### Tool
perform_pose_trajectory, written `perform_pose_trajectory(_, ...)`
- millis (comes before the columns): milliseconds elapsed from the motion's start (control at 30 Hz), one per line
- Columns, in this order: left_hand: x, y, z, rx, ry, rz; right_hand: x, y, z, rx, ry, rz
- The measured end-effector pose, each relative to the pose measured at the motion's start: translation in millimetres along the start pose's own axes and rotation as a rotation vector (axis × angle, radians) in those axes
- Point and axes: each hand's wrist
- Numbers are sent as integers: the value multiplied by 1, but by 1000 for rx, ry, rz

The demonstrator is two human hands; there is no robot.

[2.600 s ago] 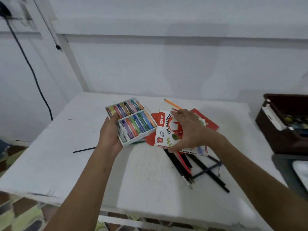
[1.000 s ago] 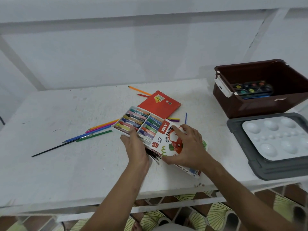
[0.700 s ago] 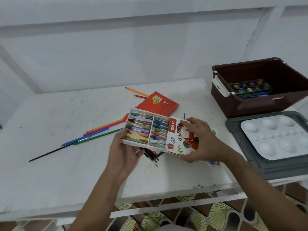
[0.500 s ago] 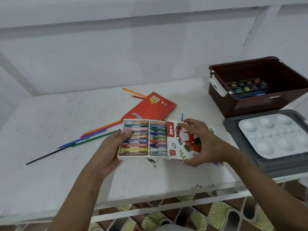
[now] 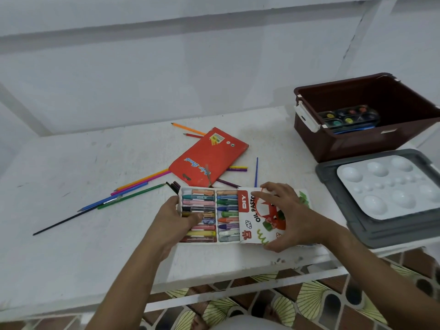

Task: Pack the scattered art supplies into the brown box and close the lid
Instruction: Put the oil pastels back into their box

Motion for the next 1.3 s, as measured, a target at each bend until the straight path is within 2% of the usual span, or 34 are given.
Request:
perform_pose_trajectory(100, 0, -3, -4, 38, -47, 4, -1, 0, 0, 0, 148, -6)
perform_pose_trajectory(200, 1, -3, -6, 68, 119, -79, 4, 1, 1, -59, 220, -26)
perform_pose_trajectory(267, 2, -3, -8, 56, 198, -124, 6, 3, 3, -225, 104, 146)
perform_pose_trajectory(367, -1, -2, -10, 56, 327, -152, 4, 10, 11, -595, -68, 451)
perform_pose_trajectory(467, -4, -5, -9, 60, 408, -153, 1, 17, 16, -714, -207, 475)
perform_pose_trajectory(533, -6, -7, -9, 46, 428, -157, 3, 19, 14, -689, -371, 480)
perform_pose_trajectory(700, -6, -13, -10, 7, 453, -156, 7, 20, 22, -598, -816, 613)
perform_pose_trajectory(800, -4, -14, -11, 6, 498, -203, 8, 23, 26, -531, -1133, 609)
perform_pose_trajectory(967, -2, -15, -11, -41, 477, -252, 8, 26, 33, -395, -1392, 589)
perform_pose_trajectory(1100, 6, -17, -7, -109, 398, -304, 14, 28, 40, -281, -1431, 516)
perform_pose_trajectory(1300, 8, -17, 2, -146, 295, -356, 13, 19, 43, -354, -1333, 406)
Point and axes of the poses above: each hand's wrist, its own y-axis away from the middle knuckle, its own x-axis out of the back of the hand, z = x × y
